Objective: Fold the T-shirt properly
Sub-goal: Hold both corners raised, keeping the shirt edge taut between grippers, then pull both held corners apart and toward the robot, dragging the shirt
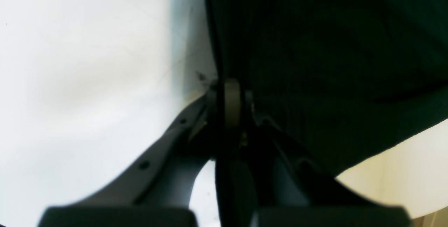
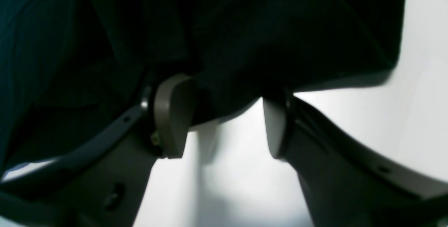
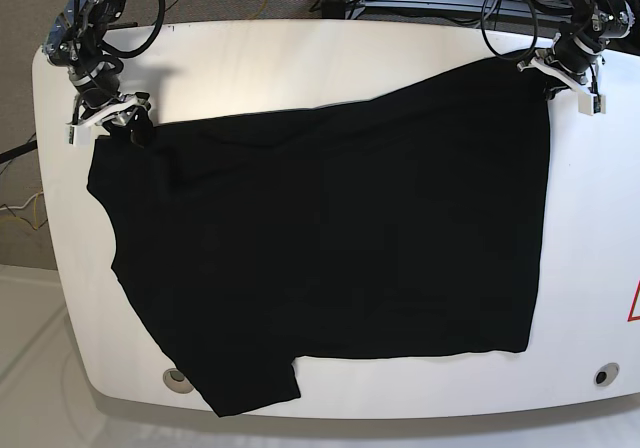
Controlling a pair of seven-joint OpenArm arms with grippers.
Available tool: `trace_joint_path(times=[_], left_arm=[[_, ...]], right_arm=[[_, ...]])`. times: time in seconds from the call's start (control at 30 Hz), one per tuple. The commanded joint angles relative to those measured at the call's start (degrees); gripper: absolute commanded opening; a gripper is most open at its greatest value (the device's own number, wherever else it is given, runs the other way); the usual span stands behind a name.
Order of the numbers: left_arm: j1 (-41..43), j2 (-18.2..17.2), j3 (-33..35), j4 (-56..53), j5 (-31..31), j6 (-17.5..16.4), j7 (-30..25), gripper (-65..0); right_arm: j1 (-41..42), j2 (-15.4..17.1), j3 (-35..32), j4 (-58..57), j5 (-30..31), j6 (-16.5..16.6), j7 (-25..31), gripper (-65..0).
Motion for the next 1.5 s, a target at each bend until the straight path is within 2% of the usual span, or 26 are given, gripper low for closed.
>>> trace_joint_path(times=[0.0,0.4,0.73,0.87,1.07,1.47], left_arm=[[0.3,-0.6,-0.2,0.6,-0.5,0.0,-0.2,-65.0],[-0.2,-0.6,-0.1,-0.2,-0.1,0.1,0.0,-65.0],[-0.4,-0.7,-0.2,-0.2,0.1,0.0,-0.1,-65.0],[-0.4,-0.9,-0.1,-0.6,-0.1,0.0,0.1,-65.0],[0.1,-1.0,-0.3,-0.5,-0.1,0.1,0.4,-65.0],[0.3,-1.4,-0.5,-0.1,-0.6,0.7,0.0,-65.0]], right_arm=[[0.3,0.0,0.0,0.0,-0.4,0.2,-1.1,-32.9],[-1.1,0.0,-5.3,1.2,-0.2,0.8,-1.2,-32.1],[-0.8,0.1,-6.5,1.3,-0.2,0.8,-1.4,-32.5],[-0.5,0.0,-4.8,1.0,-0.1,0.7,-1.1,-42.9],[-0.5,0.1,-4.3,1.0,0.1,0.7,-1.5,-64.9],[-1.4,-0.1,1.5,5.5,0.4,0.1,-3.3,-65.0]])
